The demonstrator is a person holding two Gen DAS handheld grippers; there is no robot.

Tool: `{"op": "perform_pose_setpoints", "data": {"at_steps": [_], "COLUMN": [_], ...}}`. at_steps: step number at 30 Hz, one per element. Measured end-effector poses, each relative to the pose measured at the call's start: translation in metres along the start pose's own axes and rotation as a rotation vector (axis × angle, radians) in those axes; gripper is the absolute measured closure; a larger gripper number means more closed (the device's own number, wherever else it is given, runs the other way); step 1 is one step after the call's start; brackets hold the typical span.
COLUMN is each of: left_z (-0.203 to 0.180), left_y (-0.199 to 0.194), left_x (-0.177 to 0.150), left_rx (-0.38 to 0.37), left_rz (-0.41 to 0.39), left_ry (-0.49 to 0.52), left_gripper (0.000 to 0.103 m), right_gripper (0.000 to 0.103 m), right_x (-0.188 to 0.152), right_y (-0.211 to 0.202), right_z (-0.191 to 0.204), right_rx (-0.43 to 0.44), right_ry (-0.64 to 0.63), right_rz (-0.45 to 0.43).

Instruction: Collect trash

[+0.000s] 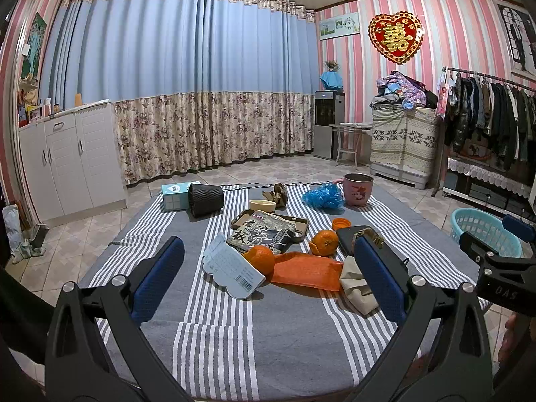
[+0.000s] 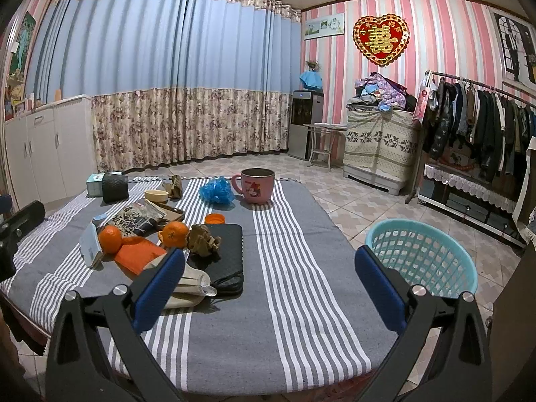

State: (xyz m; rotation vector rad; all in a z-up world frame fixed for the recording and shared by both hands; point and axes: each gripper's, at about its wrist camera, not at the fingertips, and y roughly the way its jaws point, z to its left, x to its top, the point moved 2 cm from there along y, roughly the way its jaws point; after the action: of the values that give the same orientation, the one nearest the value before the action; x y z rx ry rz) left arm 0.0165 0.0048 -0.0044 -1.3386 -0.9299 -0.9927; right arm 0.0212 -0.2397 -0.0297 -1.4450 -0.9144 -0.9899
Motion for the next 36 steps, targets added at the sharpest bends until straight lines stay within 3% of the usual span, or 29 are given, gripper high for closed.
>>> {"op": "perform_pose_setpoints", "data": {"at_steps": [19, 26, 32, 36], "left_z": [0.004, 0.022, 0.034, 0.049], "left_y": [0.006, 0.045, 0.08, 0.118], "left_x": [-0.005, -0.008, -0.009, -0.01], "left_rx": [-0.006, -0.006, 0.029, 0.092], "left_rz": [0.03, 0.099, 0.141, 0.244], "left_ry": [-0.004, -0.032, -0.025, -0.019], "left_gripper": [0.005, 0.005, 0.005, 0.005], "right_gripper": [0.004, 0.004, 0.004, 0.004], "right_x": [-0.01, -0.01, -0.008, -0.01], "right_y": [0.006, 0.027, 0.047, 0.06], "right_z": [-0.018, -0.017, -0.021, -0.024], "right_rx": [-0.024, -0.045, 0.011, -0.004], "right_ry": [0.012, -0.019, 0.035, 0.058], "right_rz": [0.031, 0.056, 0.119, 0.163]}}
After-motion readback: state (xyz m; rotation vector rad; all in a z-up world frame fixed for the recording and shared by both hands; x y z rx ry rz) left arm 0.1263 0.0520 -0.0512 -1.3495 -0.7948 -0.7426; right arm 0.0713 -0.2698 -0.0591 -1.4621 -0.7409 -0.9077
